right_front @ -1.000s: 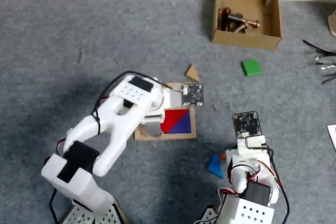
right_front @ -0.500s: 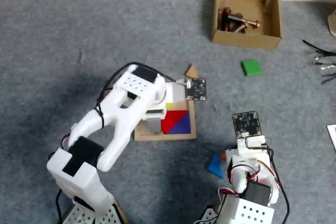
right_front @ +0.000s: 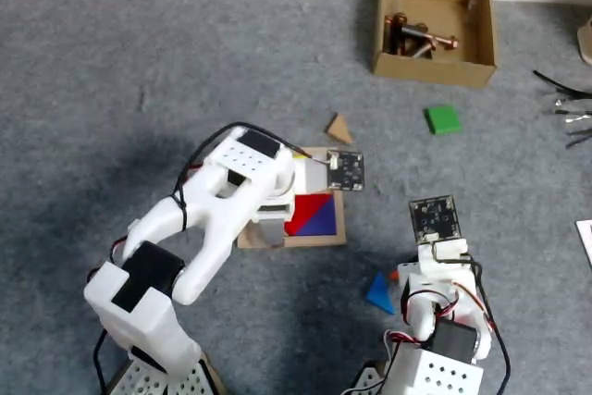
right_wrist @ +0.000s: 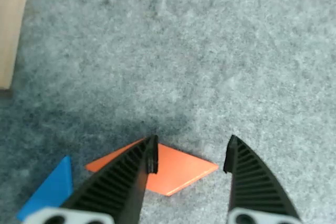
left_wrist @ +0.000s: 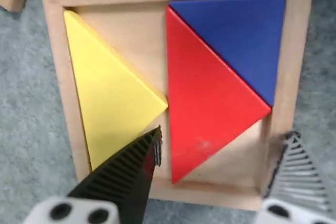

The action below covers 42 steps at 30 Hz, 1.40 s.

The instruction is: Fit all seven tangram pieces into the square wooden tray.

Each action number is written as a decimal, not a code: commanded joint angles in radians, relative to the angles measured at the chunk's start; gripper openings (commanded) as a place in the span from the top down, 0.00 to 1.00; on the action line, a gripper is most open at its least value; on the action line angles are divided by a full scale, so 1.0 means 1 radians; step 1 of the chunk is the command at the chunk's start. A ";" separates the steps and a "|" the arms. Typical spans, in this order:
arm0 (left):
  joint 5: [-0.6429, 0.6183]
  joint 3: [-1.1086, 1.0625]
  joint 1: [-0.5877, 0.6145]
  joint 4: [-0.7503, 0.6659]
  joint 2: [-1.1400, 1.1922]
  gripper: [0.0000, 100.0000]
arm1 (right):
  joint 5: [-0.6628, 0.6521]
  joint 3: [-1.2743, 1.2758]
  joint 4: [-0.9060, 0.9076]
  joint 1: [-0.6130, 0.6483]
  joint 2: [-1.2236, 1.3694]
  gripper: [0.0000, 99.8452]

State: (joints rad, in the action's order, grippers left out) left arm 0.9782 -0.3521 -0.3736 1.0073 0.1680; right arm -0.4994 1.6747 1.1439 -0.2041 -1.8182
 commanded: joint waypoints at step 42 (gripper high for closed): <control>-0.038 0.136 -0.033 0.189 0.117 0.77 | -0.009 0.104 -0.022 0.018 -0.010 0.80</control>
State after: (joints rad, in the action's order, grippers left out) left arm 0.9398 -0.2325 -0.3828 1.1761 0.2938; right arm -0.4994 1.6747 1.1439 -0.2041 -1.8182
